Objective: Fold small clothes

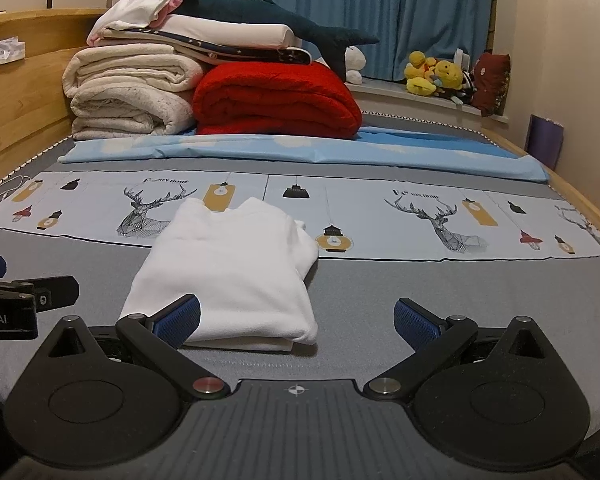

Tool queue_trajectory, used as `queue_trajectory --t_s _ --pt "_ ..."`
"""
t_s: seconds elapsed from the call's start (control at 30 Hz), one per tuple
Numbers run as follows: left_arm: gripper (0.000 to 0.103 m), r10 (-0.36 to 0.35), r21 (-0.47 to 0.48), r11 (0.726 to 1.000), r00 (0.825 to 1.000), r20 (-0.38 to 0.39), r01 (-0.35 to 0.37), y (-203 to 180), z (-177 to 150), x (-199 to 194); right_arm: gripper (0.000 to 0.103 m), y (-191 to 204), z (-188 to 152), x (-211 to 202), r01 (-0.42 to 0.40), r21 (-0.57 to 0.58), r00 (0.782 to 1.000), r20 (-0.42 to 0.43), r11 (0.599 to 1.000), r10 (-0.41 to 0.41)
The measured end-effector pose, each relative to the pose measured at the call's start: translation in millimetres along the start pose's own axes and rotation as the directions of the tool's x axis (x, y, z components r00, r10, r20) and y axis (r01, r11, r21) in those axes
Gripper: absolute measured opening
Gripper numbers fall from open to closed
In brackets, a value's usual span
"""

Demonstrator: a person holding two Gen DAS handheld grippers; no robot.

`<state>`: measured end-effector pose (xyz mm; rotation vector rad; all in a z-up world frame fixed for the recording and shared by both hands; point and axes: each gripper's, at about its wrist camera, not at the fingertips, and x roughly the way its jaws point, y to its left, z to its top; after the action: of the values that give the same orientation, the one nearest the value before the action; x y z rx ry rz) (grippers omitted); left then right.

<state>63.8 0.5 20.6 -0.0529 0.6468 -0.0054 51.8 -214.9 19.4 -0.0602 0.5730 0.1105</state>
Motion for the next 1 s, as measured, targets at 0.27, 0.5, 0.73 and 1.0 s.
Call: queue_trajectory --t_s 0.27,0.5,0.73,1.0 --pt "0.103 -0.003 0.005 1.000 1.000 -0.005 0.003 -0.3 -0.2 1.9 0.102 -0.4 0.4 0.6 0.002 0.007 1.000 -0.005 1.000 -0.001" --pt "0.103 -0.005 0.006 1.000 1.000 -0.005 0.005 -0.9 -0.7 1.4 0.102 1.2 0.5 0.9 0.001 0.006 1.000 -0.004 1.000 -0.001" --pt "0.103 -0.009 0.007 1.000 1.000 -0.006 0.009 -0.3 -1.0 1.0 0.102 2.0 0.6 0.4 0.001 0.008 1.000 -0.004 1.000 -0.001" --pt "0.103 -0.013 0.008 1.000 1.000 -0.005 0.013 -0.2 -0.7 1.5 0.102 2.5 0.7 0.4 0.002 0.009 1.000 -0.004 1.000 -0.002"
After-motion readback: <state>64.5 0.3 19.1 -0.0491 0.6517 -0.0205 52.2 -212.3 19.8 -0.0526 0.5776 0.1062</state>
